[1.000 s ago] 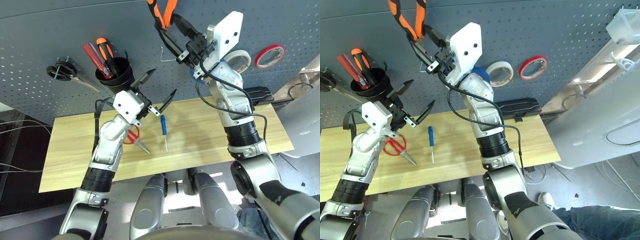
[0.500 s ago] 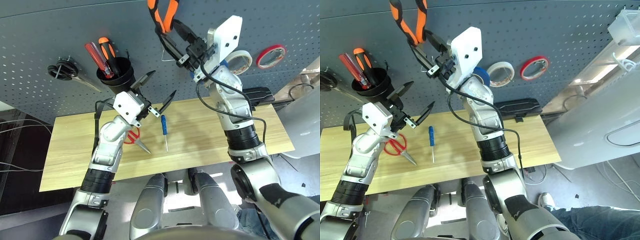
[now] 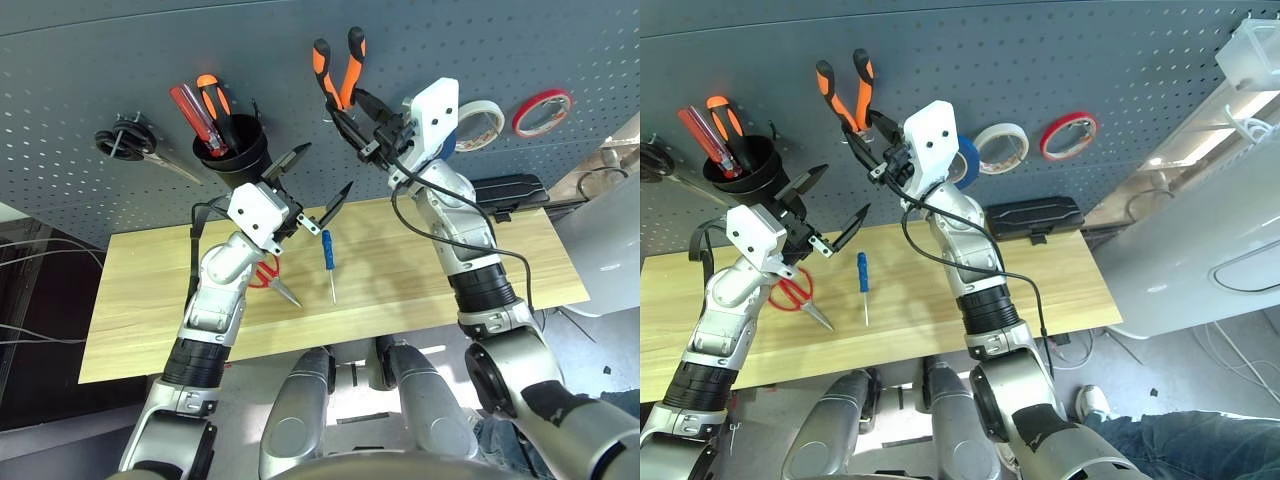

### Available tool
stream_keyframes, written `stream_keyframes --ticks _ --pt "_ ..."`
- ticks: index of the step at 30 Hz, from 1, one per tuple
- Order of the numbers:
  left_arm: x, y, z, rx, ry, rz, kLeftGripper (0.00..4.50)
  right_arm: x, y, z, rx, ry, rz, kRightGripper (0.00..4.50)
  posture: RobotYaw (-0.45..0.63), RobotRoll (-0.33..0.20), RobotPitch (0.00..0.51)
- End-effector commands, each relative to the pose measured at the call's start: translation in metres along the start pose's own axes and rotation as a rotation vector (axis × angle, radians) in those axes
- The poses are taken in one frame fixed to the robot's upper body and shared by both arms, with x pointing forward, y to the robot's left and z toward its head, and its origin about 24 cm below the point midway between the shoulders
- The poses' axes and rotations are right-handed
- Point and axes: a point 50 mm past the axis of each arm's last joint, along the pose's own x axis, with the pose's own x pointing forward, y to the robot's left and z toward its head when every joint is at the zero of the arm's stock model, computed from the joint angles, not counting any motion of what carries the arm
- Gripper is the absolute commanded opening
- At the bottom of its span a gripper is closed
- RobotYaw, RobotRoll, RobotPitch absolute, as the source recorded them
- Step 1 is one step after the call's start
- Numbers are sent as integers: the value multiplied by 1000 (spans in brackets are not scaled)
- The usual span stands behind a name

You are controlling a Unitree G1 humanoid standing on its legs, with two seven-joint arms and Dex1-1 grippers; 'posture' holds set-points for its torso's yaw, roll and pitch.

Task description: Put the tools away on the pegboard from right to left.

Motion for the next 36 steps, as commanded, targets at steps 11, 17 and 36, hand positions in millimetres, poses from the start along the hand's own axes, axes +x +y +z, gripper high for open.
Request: stream_keyframes --ticks 11,17,36 --pt "-9 -32 -34 -93 311 -276 4500 -75 6 1 -72 204 161 4471 8 0 275" --pt "-17 -47 -68 -119 559 -324 4500 -117 10 -35 34 488 232 4471 -1 0 273" --pt "-31 -78 -149 -239 1212 -77 4500 -161 -6 -97 348 773 -17 4471 -24 0 280"
